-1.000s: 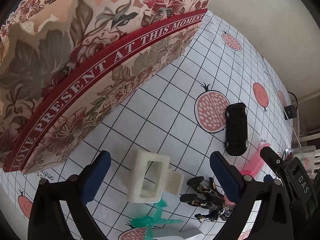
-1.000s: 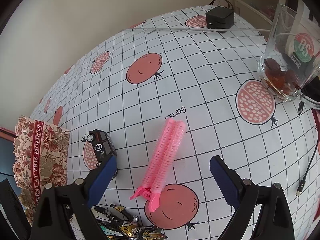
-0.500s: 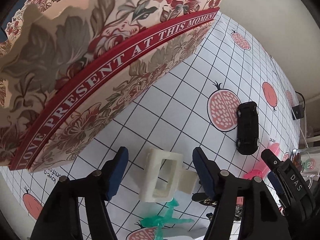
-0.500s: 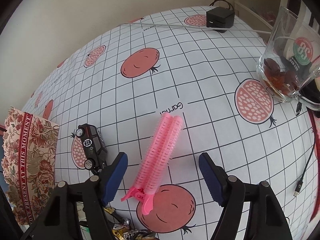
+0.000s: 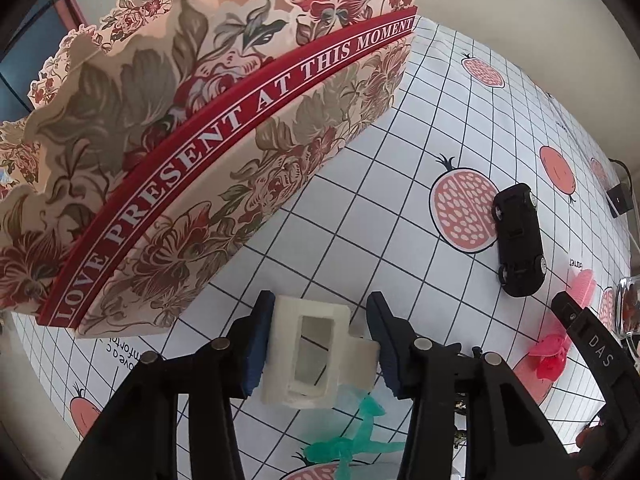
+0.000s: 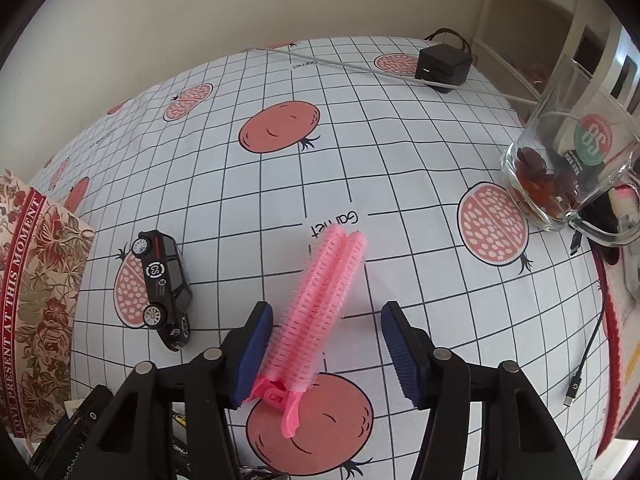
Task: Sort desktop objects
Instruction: 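Grasp the pink hair roller with right tool while left tool grasps the white clip, then lift and carry the roller and clip over the gift box with both tools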
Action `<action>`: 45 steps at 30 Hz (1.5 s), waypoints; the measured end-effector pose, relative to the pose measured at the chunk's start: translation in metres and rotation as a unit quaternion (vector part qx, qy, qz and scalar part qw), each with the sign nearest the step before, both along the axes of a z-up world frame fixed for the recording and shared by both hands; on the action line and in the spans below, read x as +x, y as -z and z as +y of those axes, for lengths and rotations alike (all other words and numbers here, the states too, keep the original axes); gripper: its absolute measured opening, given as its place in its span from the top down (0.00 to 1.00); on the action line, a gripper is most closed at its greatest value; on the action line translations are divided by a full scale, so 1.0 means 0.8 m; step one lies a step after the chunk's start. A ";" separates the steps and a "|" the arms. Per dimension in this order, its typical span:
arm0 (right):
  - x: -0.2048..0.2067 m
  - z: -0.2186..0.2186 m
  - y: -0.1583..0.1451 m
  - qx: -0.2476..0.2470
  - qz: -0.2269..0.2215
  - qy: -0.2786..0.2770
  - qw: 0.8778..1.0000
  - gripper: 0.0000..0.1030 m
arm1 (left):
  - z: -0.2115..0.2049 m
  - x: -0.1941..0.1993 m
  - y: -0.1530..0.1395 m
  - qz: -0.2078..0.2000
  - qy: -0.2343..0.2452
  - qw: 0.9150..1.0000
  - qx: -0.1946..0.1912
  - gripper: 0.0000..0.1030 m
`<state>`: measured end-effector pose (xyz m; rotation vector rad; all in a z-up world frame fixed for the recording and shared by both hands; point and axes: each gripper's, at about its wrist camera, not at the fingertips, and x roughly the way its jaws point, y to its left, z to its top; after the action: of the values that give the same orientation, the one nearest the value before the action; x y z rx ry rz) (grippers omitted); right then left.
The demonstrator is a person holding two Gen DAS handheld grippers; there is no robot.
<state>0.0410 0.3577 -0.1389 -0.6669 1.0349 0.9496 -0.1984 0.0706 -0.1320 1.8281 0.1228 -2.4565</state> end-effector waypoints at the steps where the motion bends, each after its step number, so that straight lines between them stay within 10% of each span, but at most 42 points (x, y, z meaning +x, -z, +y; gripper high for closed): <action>1: 0.002 -0.002 -0.001 0.001 -0.001 0.003 1.000 0.51 | 0.001 -0.001 0.000 0.000 -0.001 1.000 0.000 0.53; 27: 0.004 -0.006 -0.002 0.014 -0.027 0.006 1.000 0.71 | 0.006 0.013 -0.003 0.006 -0.003 1.000 0.007 0.53; 45: 0.037 -0.014 -0.033 0.081 0.095 0.063 0.990 0.72 | -0.015 0.005 -0.004 -0.015 -0.022 0.994 0.103 0.53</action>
<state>0.0706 0.3465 -0.1123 -0.3775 1.1391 0.9877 -0.1947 0.0589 -0.1284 1.9153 0.4257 -2.4676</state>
